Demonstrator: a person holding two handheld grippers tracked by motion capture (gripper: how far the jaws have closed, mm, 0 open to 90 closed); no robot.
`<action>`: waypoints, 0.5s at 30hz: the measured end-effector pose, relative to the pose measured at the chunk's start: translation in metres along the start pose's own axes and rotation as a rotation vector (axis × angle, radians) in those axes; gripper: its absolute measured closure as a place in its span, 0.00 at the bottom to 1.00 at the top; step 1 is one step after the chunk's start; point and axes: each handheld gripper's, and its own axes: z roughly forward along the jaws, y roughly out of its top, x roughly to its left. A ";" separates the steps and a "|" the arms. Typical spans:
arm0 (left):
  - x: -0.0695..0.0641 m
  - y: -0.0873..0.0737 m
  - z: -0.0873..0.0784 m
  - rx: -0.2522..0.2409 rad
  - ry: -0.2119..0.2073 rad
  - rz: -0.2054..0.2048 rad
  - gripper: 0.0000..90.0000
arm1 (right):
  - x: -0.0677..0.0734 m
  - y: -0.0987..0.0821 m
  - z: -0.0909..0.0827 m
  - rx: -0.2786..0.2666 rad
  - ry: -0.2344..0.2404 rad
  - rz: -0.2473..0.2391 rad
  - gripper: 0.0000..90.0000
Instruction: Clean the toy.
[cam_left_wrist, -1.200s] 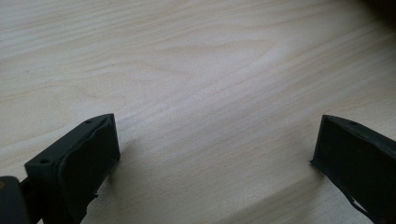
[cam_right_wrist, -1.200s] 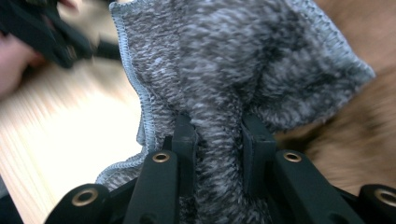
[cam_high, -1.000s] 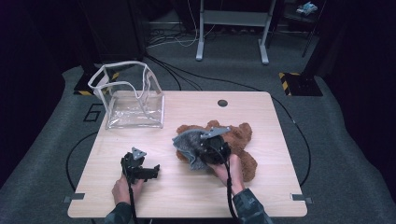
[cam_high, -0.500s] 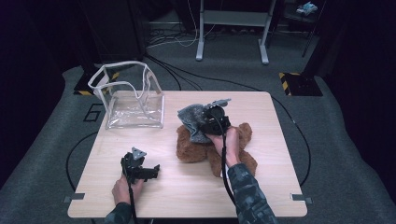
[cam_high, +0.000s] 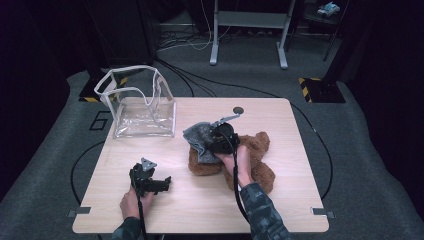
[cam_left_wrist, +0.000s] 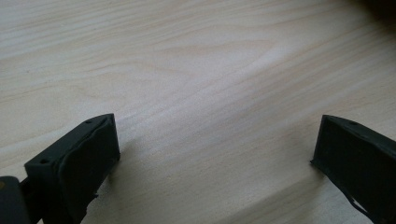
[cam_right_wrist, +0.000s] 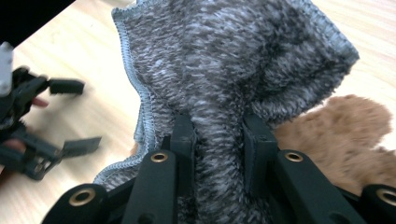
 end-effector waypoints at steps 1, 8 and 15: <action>0.000 0.000 0.000 0.000 0.000 0.000 0.00 | 0.002 -0.002 0.000 0.001 0.004 -0.010 0.78; 0.000 0.000 0.000 -0.004 0.002 -0.006 0.00 | 0.014 -0.021 -0.004 -0.011 0.026 -0.040 0.78; 0.000 0.000 0.000 -0.004 0.002 -0.006 0.00 | 0.020 -0.048 0.001 0.014 0.059 -0.054 0.78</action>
